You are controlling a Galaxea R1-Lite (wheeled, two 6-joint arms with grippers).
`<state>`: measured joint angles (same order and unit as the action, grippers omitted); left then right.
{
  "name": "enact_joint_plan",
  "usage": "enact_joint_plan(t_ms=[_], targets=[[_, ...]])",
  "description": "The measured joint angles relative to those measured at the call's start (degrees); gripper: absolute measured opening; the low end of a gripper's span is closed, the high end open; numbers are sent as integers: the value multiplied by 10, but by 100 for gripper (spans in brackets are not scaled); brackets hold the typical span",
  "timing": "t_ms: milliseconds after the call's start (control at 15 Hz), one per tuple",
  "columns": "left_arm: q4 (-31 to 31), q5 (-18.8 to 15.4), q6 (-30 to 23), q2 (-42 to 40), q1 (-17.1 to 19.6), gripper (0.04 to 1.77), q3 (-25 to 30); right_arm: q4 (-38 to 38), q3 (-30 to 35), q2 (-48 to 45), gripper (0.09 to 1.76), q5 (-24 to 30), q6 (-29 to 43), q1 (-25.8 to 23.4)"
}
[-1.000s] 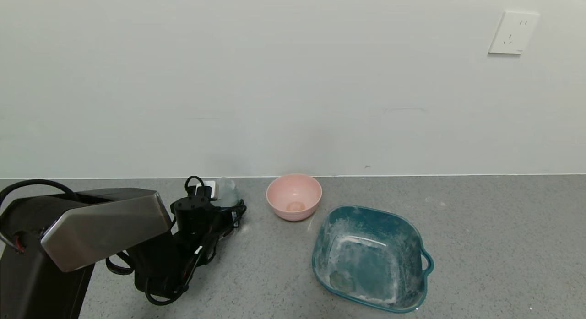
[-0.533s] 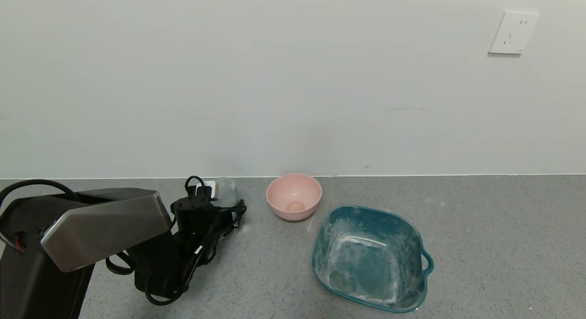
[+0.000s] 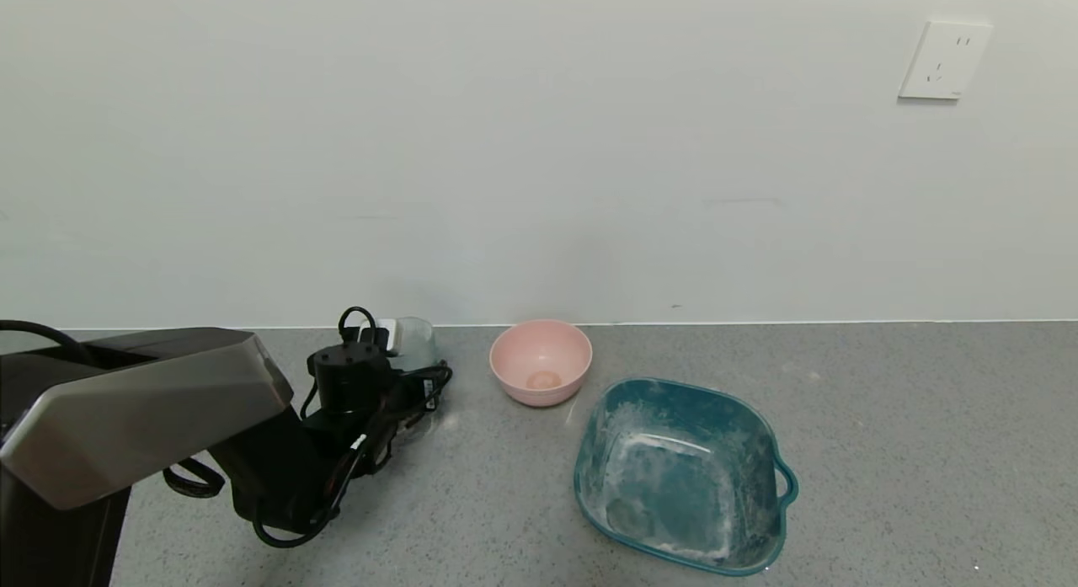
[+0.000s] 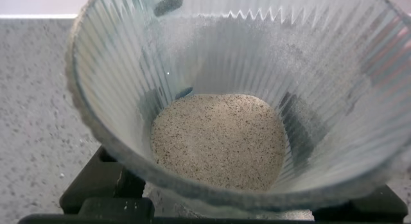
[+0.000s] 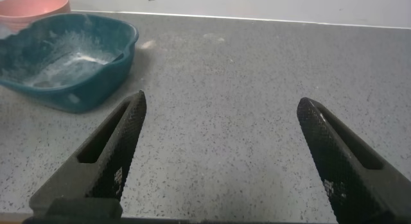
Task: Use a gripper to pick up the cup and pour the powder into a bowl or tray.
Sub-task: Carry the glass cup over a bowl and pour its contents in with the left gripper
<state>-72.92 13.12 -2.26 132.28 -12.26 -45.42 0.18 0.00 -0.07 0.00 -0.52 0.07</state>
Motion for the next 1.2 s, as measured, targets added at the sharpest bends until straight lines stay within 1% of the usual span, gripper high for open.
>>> enact_joint_plan(t_ms=[200,333,667,800,1000,1067,1200], targets=[[72,0,20,-45,-1,133,-24,0,0,0,171,0,0,0],[125,0,36,-74,-3,133,-51,0,0,0,171,0,0,0],[204,-12,113,-119,-8,133,-115,0,0,0,171,0,0,0],[254,-35,130,-132,-12,133,-140,0,0,0,171,0,0,0],[325,-93,166,-153,-18,133,-180,0,0,0,171,0,0,0],[345,-108,176,-158,-20,133,-193,0,0,0,171,0,0,0],[384,-126,193,-164,-27,133,-217,0,0,0,171,0,0,0]])
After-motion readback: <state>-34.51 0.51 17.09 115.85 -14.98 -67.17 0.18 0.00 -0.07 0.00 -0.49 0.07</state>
